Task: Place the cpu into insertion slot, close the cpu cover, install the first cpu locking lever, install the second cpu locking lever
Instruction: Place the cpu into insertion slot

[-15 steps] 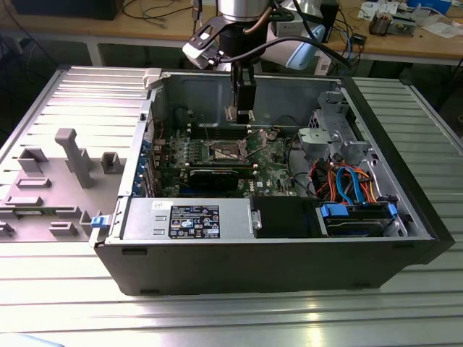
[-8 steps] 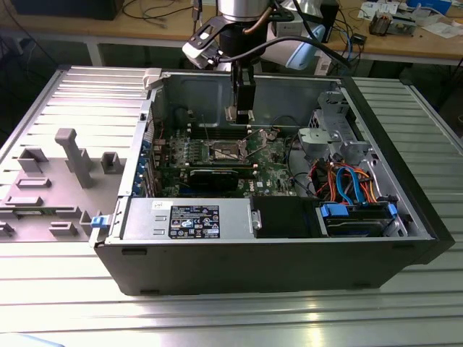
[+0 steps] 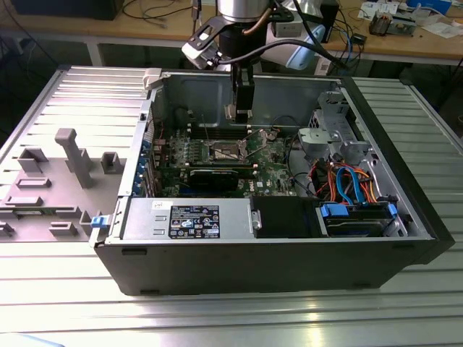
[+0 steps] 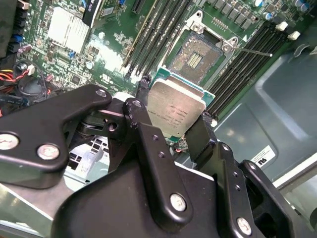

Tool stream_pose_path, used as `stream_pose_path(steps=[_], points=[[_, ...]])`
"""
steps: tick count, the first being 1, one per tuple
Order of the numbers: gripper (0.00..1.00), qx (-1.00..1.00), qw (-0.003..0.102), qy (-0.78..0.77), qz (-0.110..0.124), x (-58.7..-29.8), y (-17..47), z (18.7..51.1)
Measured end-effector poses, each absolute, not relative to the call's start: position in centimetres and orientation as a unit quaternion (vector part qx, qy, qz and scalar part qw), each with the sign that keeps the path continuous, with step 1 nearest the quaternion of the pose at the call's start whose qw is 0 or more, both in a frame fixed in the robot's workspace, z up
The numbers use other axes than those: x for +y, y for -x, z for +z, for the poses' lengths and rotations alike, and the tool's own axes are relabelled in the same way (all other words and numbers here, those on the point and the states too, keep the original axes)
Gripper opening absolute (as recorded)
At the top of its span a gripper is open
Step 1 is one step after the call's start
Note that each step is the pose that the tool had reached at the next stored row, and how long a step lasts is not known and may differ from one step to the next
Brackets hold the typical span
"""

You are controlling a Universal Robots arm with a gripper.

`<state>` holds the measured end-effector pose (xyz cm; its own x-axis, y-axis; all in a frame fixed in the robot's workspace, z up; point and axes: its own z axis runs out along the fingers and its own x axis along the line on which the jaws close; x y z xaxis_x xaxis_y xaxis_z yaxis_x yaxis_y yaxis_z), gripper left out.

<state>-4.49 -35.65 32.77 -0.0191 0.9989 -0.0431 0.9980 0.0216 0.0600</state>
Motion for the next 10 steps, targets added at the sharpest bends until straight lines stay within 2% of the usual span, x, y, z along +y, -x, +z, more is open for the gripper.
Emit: stream_pose_path(steps=[10], points=[[0.55,0.714,0.036,-0.699,0.006,-35.7,5.7,32.6]])
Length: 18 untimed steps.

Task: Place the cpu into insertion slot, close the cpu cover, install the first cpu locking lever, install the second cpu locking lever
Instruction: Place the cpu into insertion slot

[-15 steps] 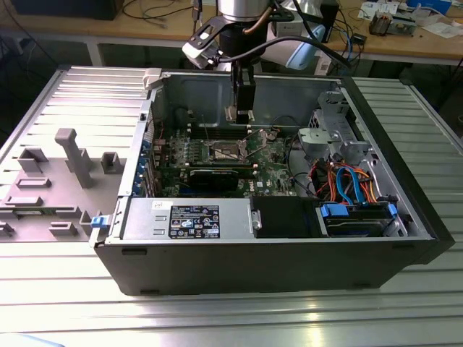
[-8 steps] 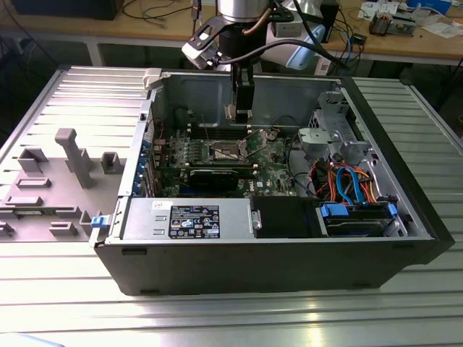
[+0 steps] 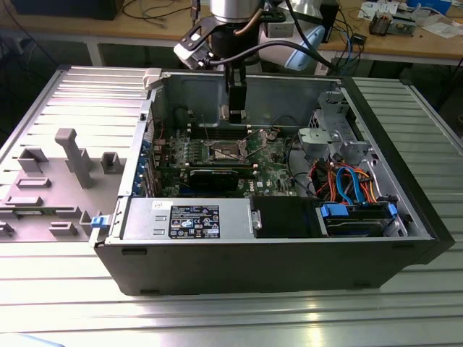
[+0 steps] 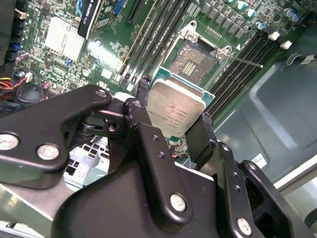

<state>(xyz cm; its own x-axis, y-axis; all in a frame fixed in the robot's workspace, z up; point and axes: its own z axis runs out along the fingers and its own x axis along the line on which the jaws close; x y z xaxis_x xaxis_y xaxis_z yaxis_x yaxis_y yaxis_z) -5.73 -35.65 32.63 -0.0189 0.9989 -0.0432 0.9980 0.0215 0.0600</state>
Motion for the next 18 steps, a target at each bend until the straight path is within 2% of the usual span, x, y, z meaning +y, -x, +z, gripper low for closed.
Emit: stream_pose_path(steps=[18], points=[[0.55,0.714,0.036,-0.699,0.006,-35.65,6.14,32.56]])
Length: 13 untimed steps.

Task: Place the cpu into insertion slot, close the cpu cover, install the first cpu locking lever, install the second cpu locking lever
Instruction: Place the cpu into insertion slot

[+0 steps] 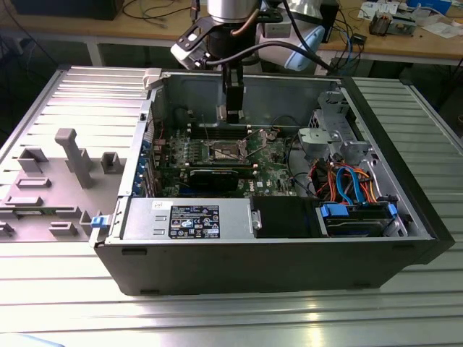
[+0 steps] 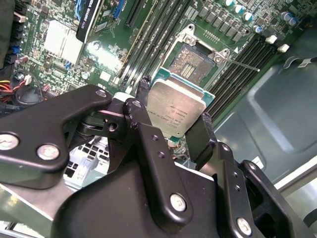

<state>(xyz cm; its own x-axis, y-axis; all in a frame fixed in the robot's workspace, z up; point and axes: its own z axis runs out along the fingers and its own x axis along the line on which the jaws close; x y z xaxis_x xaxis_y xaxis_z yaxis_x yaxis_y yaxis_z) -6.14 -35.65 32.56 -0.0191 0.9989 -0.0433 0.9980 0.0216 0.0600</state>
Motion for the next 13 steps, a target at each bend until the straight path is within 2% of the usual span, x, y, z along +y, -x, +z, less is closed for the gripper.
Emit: stream_pose_path(steps=[13], points=[[0.55,0.714,0.036,-0.699,0.006,-35.65,6.47,32.50]])
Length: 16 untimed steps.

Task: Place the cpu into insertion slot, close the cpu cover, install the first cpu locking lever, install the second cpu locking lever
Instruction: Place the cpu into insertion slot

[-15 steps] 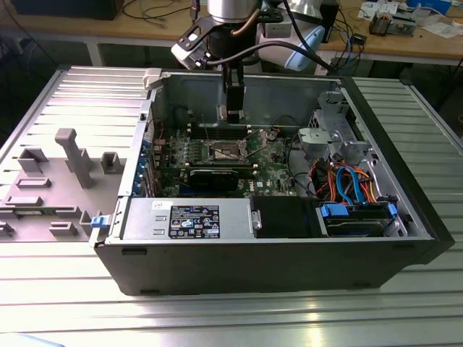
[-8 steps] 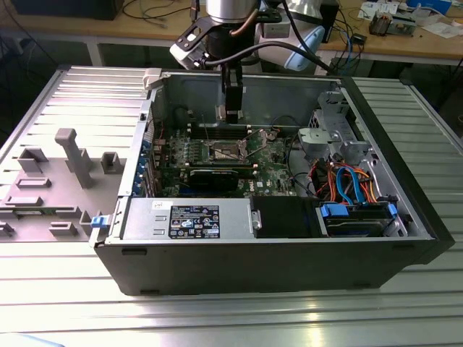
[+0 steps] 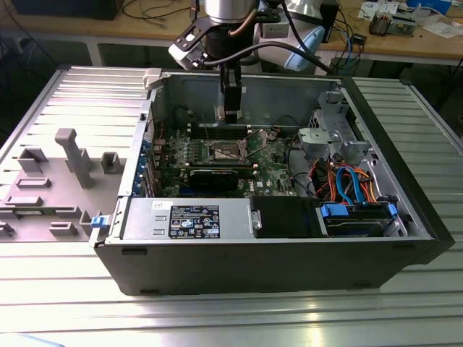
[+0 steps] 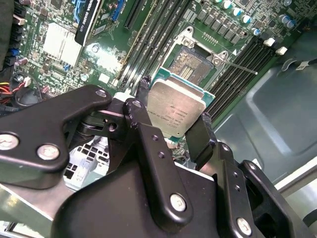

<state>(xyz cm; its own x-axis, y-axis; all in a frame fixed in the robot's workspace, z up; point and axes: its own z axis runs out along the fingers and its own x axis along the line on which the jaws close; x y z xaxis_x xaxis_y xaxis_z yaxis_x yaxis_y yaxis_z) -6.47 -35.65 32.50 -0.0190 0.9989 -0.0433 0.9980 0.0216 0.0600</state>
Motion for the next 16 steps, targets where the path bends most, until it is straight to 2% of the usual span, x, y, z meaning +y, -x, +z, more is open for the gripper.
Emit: stream_pose_path(steps=[16], points=[[0.55,0.714,0.036,-0.699,0.006,-35.65,6.84,32.44]])
